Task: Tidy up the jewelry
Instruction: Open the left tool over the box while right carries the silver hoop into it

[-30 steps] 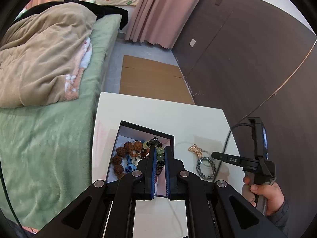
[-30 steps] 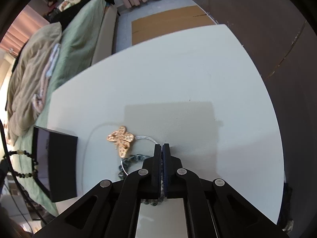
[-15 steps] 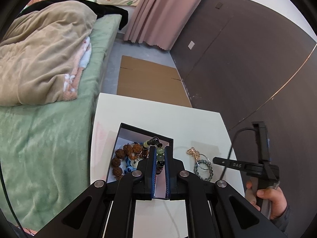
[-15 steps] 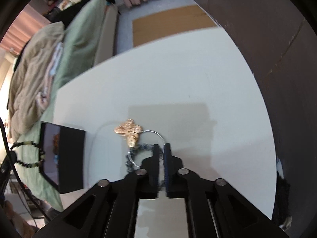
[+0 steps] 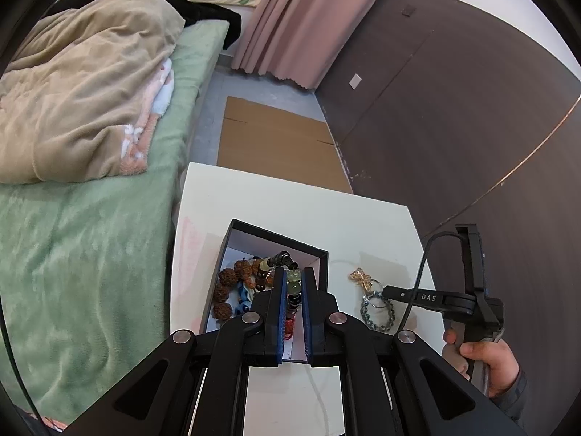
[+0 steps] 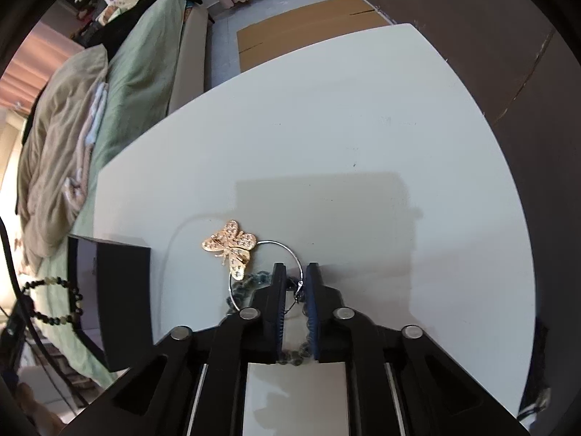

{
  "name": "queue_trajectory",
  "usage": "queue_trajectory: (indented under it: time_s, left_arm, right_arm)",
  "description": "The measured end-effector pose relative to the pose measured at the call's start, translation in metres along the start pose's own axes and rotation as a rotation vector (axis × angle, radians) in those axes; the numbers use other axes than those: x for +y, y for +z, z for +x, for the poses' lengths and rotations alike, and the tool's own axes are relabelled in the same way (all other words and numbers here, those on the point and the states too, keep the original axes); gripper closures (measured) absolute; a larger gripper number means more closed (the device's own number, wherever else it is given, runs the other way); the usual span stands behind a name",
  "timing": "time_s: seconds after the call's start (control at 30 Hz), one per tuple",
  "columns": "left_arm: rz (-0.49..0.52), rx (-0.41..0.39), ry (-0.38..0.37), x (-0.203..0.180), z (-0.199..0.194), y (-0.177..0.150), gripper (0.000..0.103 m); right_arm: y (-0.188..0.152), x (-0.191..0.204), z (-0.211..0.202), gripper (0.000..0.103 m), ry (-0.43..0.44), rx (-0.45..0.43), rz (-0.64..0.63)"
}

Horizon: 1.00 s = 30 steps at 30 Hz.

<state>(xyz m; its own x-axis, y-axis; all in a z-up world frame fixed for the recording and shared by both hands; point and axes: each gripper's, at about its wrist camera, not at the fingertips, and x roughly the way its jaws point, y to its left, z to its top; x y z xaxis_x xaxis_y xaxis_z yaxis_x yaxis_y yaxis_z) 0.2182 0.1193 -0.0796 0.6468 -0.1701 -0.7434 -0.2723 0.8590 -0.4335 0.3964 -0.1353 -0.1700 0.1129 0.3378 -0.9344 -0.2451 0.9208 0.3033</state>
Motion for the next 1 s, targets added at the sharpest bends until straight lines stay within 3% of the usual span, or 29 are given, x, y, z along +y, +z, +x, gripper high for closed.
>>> queue_trajectory:
  time_s: [0.27, 0.63, 0.77, 0.83, 0.87, 1.0]
  left_arm:
    - [-0.012, 0.013, -0.005, 0.004, 0.005, -0.003, 0.096]
    - [-0.002, 0.013, -0.069, -0.011, 0.011, 0.0, 0.096]
    - [-0.028, 0.063, -0.072, -0.01, 0.022, 0.003, 0.094]
    - [-0.046, 0.111, -0.066, -0.007, 0.027, 0.004, 0.089]
    - [-0.054, 0.117, -0.062, -0.004, 0.027, 0.003, 0.081]
    - [-0.09, 0.064, -0.04, 0.011, 0.012, 0.0, 0.037]
  right_arm:
    - [-0.009, 0.001, -0.02, 0.099, 0.077, -0.057, 0.013]
    - [-0.017, 0.035, -0.082, 0.099, 0.167, -0.161, -0.067]
    - [-0.022, 0.055, -0.097, 0.099, 0.193, -0.181, -0.115]
    - [-0.025, 0.061, -0.102, 0.099, 0.203, -0.185, -0.134]
    - [-0.026, 0.066, -0.102, 0.099, 0.21, -0.184, -0.144]
    - [-0.029, 0.082, -0.1, 0.099, 0.233, -0.173, -0.185]
